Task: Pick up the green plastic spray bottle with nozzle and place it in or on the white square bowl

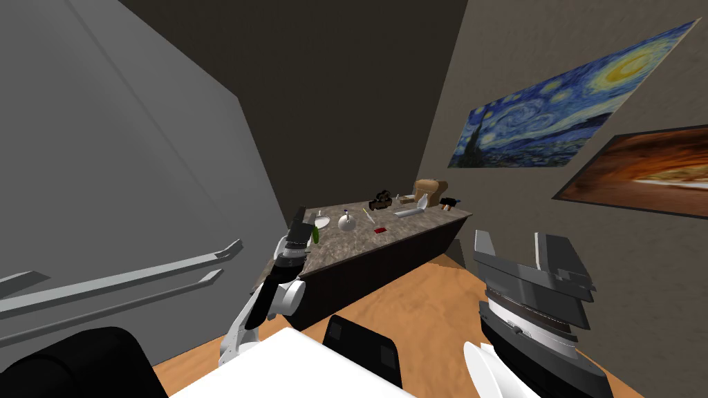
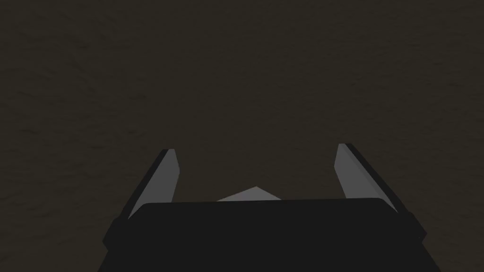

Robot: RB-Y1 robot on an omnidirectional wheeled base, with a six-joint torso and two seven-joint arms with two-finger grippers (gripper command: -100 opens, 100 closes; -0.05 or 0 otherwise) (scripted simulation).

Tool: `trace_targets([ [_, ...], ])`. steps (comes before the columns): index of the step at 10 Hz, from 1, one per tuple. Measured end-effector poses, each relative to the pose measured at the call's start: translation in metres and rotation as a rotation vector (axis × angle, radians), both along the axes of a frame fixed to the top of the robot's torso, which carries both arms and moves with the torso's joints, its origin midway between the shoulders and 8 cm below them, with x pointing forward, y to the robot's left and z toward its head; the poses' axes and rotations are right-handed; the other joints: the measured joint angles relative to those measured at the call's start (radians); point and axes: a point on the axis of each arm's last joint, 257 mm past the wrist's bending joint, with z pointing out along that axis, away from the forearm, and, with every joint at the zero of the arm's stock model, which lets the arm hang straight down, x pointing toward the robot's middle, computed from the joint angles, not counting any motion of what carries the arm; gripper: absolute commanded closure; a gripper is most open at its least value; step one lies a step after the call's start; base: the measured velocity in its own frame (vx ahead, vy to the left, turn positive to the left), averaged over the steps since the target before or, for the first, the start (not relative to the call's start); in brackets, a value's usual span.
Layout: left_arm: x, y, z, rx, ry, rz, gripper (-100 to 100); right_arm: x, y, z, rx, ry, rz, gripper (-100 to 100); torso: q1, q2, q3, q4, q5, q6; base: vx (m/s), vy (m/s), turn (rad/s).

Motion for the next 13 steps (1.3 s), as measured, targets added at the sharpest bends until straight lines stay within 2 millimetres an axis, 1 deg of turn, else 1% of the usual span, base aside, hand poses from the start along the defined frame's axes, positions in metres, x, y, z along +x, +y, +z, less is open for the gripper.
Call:
trace_targets([
  [3, 0.01, 0.002, -0.014, 0.083, 0.066, 0.012, -100, 0.0, 0.0, 0.0, 0.0, 0.0, 0.0, 0, -0.004, 0.002, 0.001, 0.0, -0.001, 0.0, -0.023, -0.067, 0.005],
  [6, 0.023, 0.011, -0.037, 0.172, 0.156, 0.045, -100, 0.0, 0.0, 0.0, 0.0, 0.0, 0.0, 0, -0.004, 0.001, 0.001, 0.0, -0.001, 0.0, -0.019, -0.07, 0.004],
  [7, 0.027, 0.016, -0.048, 0.205, 0.191, 0.06, -100, 0.0, 0.0, 0.0, 0.0, 0.0, 0.0, 0, -0.004, 0.001, 0.001, 0.0, -0.001, 0.0, -0.021, -0.079, 0.002],
  [10, 0.039, 0.036, -0.069, 0.307, 0.295, 0.113, -100, 0.0, 0.0, 0.0, 0.0, 0.0, 0.0, 0, -0.005, 0.001, 0.001, 0.0, -0.001, 0.0, -0.015, -0.085, 0.001],
  [11, 0.042, 0.042, -0.08, 0.34, 0.333, 0.133, -100, 0.0, 0.0, 0.0, 0.0, 0.0, 0.0, 0, -0.005, 0.001, 0.0, 0.0, -0.001, 0.0, -0.004, -0.075, 0.0],
  [13, 0.048, 0.059, -0.099, 0.408, 0.404, 0.173, -100, 0.0, 0.0, 0.0, 0.0, 0.0, 0.0, 0, -0.005, 0.0, 0.0, 0.0, -0.001, 0.0, 0.001, -0.073, -0.004],
])
